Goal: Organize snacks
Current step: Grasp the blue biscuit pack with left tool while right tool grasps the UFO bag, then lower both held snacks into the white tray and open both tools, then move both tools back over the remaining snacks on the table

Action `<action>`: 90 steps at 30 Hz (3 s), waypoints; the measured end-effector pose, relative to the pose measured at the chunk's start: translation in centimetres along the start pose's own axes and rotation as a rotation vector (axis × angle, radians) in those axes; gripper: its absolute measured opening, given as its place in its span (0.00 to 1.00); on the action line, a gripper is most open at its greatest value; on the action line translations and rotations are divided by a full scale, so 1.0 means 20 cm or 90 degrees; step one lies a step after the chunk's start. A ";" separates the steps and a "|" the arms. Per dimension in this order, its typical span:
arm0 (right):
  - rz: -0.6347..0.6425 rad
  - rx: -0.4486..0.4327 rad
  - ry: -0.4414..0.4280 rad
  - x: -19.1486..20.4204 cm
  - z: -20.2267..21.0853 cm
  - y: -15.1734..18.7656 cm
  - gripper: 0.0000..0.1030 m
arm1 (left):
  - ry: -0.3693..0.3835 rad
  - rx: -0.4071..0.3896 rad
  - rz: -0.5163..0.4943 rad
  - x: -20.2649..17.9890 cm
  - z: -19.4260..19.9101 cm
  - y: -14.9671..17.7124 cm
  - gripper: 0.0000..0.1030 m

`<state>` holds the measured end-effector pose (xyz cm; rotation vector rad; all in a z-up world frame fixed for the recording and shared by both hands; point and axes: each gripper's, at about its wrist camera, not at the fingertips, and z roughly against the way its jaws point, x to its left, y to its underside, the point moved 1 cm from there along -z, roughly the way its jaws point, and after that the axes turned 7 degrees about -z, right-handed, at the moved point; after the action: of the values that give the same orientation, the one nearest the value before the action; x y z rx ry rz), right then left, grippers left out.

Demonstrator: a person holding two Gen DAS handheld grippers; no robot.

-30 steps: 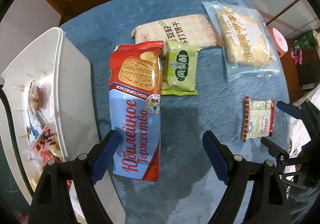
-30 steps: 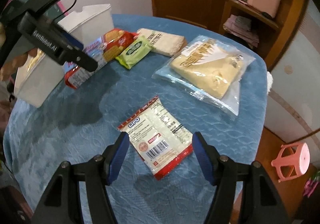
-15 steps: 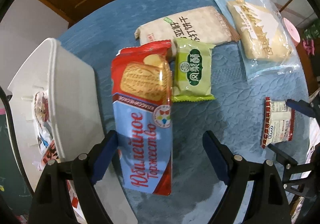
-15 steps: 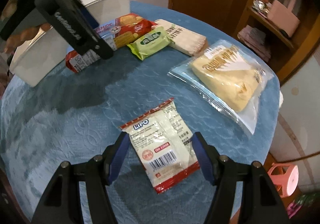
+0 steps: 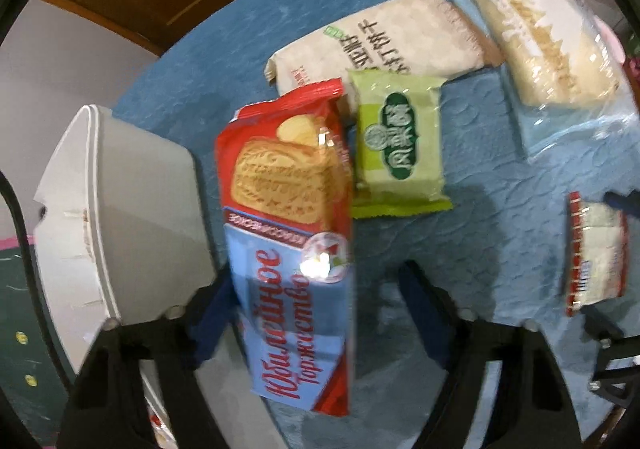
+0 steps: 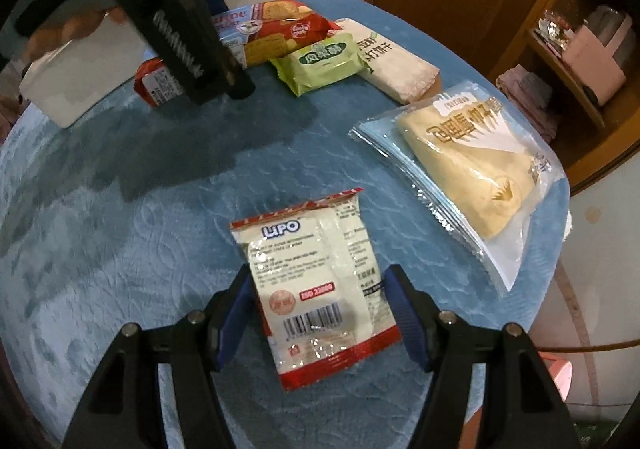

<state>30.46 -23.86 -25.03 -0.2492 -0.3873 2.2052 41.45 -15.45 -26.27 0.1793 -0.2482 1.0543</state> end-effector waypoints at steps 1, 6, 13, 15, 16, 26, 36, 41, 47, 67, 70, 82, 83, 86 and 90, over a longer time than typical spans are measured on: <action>-0.003 0.001 0.001 0.01 0.00 0.00 0.63 | -0.005 -0.002 0.002 0.00 0.00 0.00 0.58; -0.015 -0.008 0.007 0.01 0.01 0.00 0.52 | 0.027 -0.019 0.015 0.05 0.03 0.04 0.47; -0.034 -0.030 0.022 0.05 0.10 -0.01 0.50 | 0.100 -0.030 0.029 0.04 0.10 0.17 0.47; -0.033 -0.040 0.027 0.07 0.14 -0.01 0.50 | 0.119 -0.043 0.024 0.03 0.17 0.22 0.47; -0.033 -0.046 0.026 0.08 0.17 -0.02 0.50 | 0.125 -0.052 0.021 0.03 0.21 0.24 0.47; -0.010 -0.125 0.030 0.30 0.49 -0.13 0.50 | 0.152 -0.145 0.033 0.20 0.64 0.66 0.47; 0.017 -0.240 0.001 0.70 0.82 -0.47 0.50 | 0.103 -0.209 0.117 0.75 0.83 1.12 0.47; 0.012 -0.247 0.002 0.90 0.77 -0.69 0.50 | 0.077 -0.218 0.189 1.05 0.74 1.23 0.47; -0.027 -0.182 -0.027 1.06 0.50 -0.89 0.50 | 0.083 -0.214 0.262 1.31 0.52 1.21 0.47; -0.054 -0.107 -0.056 1.23 0.11 -0.87 0.51 | 0.060 -0.236 0.221 1.28 0.14 0.90 0.77; -0.050 -0.119 -0.042 1.23 0.12 -0.86 0.52 | 0.067 -0.247 0.220 1.27 0.19 0.93 0.78; -0.090 -0.168 -0.079 1.20 0.28 -0.81 0.80 | 0.082 -0.253 0.212 1.22 0.37 1.13 0.78; -0.092 -0.169 -0.081 1.20 0.30 -0.81 0.80 | 0.084 -0.256 0.213 1.21 0.39 1.15 0.78; -0.102 -0.175 -0.093 1.19 0.37 -0.76 0.80 | 0.089 -0.267 0.209 1.18 0.47 1.19 0.78; -0.112 -0.198 -0.086 1.16 0.49 -0.68 0.80 | 0.096 -0.283 0.198 1.10 0.59 1.23 0.78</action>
<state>23.29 0.54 -11.93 -0.2236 -0.7990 1.9893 28.98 11.68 -7.96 -0.3487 -0.3748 1.2857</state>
